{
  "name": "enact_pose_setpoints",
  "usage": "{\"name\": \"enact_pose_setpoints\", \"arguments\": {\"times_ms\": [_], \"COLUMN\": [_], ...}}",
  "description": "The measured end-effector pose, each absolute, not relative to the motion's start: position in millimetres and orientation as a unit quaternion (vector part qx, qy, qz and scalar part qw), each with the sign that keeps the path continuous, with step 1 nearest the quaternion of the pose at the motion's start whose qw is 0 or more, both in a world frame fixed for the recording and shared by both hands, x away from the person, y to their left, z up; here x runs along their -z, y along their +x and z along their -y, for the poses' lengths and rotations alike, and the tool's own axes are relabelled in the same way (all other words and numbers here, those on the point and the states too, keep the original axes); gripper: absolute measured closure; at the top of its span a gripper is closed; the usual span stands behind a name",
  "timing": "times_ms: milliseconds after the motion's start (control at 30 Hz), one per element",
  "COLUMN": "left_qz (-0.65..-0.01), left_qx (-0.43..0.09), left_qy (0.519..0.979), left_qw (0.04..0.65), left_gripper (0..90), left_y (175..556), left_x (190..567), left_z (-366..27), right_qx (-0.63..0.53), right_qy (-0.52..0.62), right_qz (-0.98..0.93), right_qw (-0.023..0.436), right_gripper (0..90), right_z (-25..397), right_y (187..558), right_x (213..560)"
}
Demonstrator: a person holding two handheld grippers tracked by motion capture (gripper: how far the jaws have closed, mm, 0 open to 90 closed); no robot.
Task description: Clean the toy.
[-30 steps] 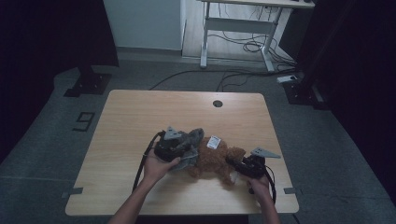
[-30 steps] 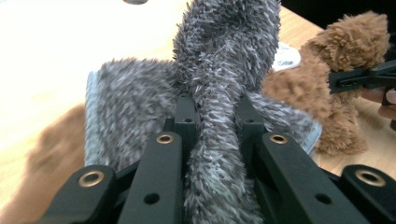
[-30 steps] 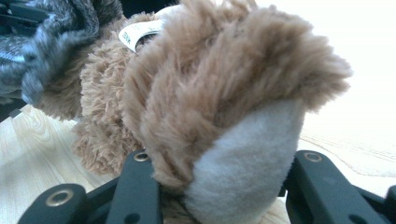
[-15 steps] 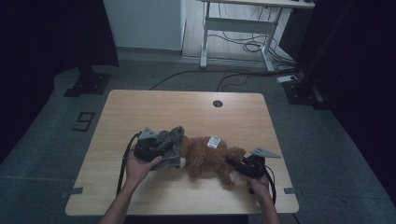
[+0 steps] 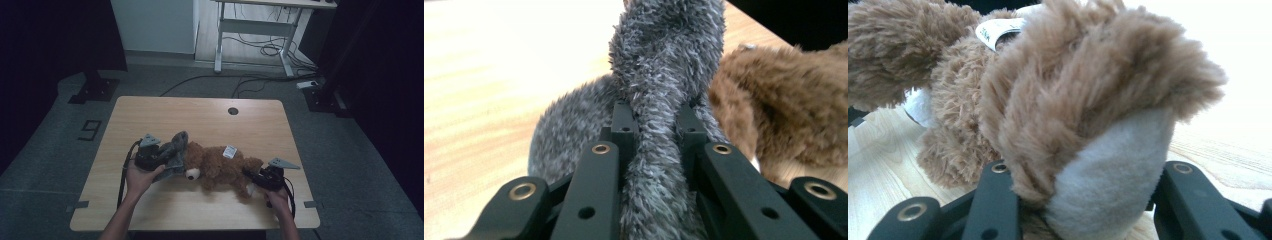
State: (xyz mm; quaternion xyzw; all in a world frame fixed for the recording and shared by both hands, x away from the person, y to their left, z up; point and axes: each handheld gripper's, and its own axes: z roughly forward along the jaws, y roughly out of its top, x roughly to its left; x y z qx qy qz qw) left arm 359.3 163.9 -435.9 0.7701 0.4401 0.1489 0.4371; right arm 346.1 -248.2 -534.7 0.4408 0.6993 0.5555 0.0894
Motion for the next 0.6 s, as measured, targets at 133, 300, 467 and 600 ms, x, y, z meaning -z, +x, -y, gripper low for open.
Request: {"name": "enact_pose_setpoints", "arguments": {"times_ms": [133,300,467,600], "left_qz": [-0.421,-0.408,-0.420,-0.435], "left_qx": [-0.160,-0.171,-0.151,-0.121], "left_qy": [0.776,0.791,0.802,0.787], "left_qw": [0.441,0.424,0.397,0.420], "left_gripper": [76.4,76.4,76.4,76.5], "left_y": [368.4,390.1,402.3,399.1], "left_x": [417.7,405.9,427.8,452.8], "left_z": [-144.6,-107.8,-96.7,-109.2], "right_qx": [-0.555,-0.555,-0.556,-0.562], "right_qy": [0.442,0.442,0.440,0.436], "right_qz": [-0.699,-0.699,-0.699,-0.698], "right_qw": [0.090,0.090,0.089,0.083], "right_gripper": [60.5,60.5,60.5,59.6], "right_z": [249.1,249.2,249.7,249.4], "right_y": [346.2,345.9,345.7,346.0], "right_x": [534.9,534.9,534.6,534.4]}}
